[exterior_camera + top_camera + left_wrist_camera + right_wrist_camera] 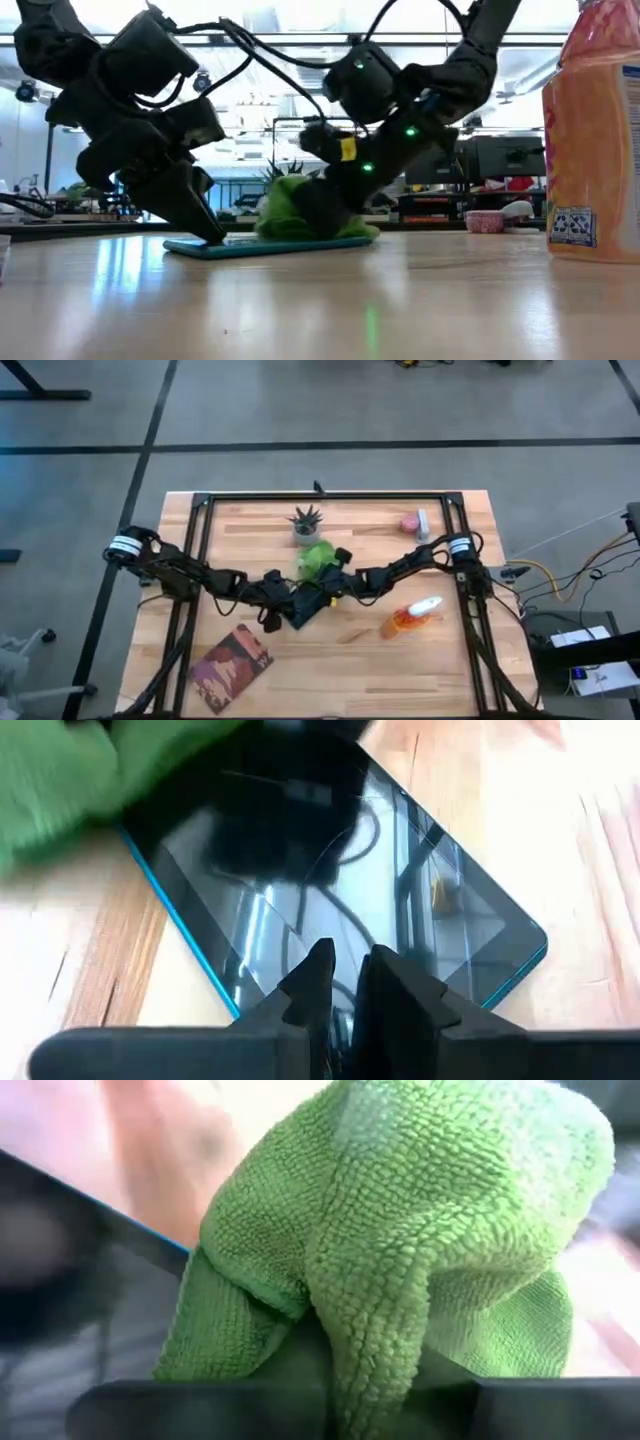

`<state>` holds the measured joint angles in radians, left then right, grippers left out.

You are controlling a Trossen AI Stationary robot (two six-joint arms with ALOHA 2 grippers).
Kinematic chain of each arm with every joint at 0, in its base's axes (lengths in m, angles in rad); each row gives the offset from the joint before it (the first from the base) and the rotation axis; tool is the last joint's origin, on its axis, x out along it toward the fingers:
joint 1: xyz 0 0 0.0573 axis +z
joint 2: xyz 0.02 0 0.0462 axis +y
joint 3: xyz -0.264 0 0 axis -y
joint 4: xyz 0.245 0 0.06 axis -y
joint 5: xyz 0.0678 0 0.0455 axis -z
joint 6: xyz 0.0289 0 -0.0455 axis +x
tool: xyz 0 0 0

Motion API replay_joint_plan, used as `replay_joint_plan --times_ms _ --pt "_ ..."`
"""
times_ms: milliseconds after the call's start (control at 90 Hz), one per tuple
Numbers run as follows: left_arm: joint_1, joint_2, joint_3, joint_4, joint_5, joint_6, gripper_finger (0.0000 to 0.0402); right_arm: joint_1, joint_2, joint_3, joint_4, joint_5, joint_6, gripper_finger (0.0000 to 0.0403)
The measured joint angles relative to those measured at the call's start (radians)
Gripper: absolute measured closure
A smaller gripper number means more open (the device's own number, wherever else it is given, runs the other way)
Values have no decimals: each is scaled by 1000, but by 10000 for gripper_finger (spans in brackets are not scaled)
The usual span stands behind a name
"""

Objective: Apply microfiber cloth
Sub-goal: Wipe the front of the tablet with the microfiber cloth

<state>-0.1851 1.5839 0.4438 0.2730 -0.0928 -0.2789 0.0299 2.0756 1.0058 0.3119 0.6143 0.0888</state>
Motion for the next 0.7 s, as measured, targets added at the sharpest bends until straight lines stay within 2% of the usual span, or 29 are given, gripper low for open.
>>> replay_joint_plan --times_ms 78,111,211,322,422,556,700 --pt "-1 1 0 5 5 -1 342 -1 -42 -37 -53 46 -7 400" --pt "-2 1 -1 5 6 -1 342 -2 -55 -56 -40 48 30 400" --pt "-2 1 -3 14 5 -1 342 11 -114 -94 -77 53 -1 400" --pt "-2 1 -6 35 6 10 342 54 -139 -97 8 42 -21 400" --pt "-2 1 -5 39 5 15 342 81 -122 -96 149 -57 -28 400" --pt "-2 3 -6 41 4 10 342 91 -35 -65 309 -168 7 400" --pt "-2 2 -8 44 4 7 342 94 78 30 346 -241 47 400"
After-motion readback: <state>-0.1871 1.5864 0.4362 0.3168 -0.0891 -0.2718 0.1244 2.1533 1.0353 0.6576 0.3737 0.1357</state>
